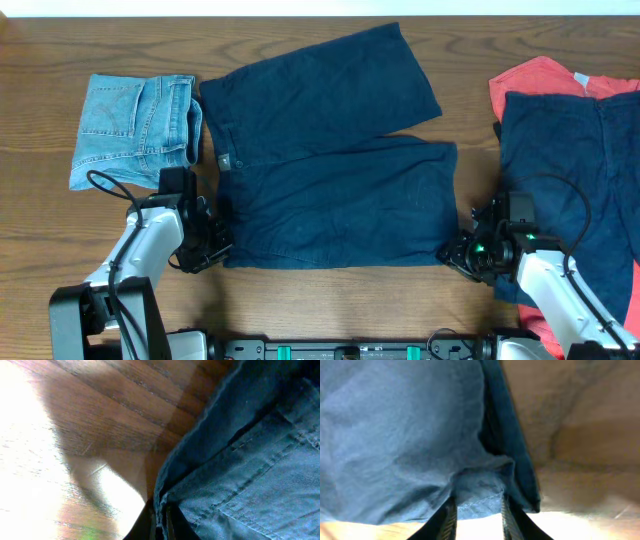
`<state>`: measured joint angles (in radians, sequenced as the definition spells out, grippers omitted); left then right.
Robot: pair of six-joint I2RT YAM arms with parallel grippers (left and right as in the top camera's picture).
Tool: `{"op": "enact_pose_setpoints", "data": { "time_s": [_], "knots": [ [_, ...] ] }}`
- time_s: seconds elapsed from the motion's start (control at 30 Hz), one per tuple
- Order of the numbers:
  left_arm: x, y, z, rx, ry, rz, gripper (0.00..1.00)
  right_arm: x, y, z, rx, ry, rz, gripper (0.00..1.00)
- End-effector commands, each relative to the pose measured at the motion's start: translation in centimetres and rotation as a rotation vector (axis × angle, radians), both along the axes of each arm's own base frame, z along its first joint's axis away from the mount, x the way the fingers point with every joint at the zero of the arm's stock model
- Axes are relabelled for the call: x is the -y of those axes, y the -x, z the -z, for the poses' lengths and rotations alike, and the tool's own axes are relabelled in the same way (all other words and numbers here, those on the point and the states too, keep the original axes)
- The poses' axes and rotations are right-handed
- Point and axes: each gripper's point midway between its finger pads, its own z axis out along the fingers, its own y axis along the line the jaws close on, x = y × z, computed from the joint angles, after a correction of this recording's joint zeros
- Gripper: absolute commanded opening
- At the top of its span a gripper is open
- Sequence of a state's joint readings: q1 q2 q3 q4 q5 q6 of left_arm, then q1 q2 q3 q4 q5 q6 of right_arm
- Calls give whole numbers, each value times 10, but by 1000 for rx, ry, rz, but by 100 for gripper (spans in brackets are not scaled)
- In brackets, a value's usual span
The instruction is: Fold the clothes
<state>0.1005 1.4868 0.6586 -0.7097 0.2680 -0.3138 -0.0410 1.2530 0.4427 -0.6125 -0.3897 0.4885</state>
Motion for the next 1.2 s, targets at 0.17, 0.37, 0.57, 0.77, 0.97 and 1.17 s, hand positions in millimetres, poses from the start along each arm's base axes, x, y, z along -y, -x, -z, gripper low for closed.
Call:
{"op": "enact_pose_setpoints", "data": {
  "time_s": [0.17,0.37,0.57,0.77,0.97,1.17],
  "knots": [
    [3,-3,-14,66,14,28,6,10,8,14,-79,45,89,53],
    [0,-4,-30,130,-8,52,6,19,22,19,-176,92,213,64],
    [0,-4,-40,166,-13,52,6,24,21,21,-192,114,260,48],
    [0,-6,-45,194,-17,52,6,25,33,29,-261,131,264,32],
    [0,-7,-45,196,-18,52,6,22,13,33,-175,109,194,4],
    [0,-4,-50,177,-15,52,6,15,-7,5,-76,78,36,1]
  ]
}}
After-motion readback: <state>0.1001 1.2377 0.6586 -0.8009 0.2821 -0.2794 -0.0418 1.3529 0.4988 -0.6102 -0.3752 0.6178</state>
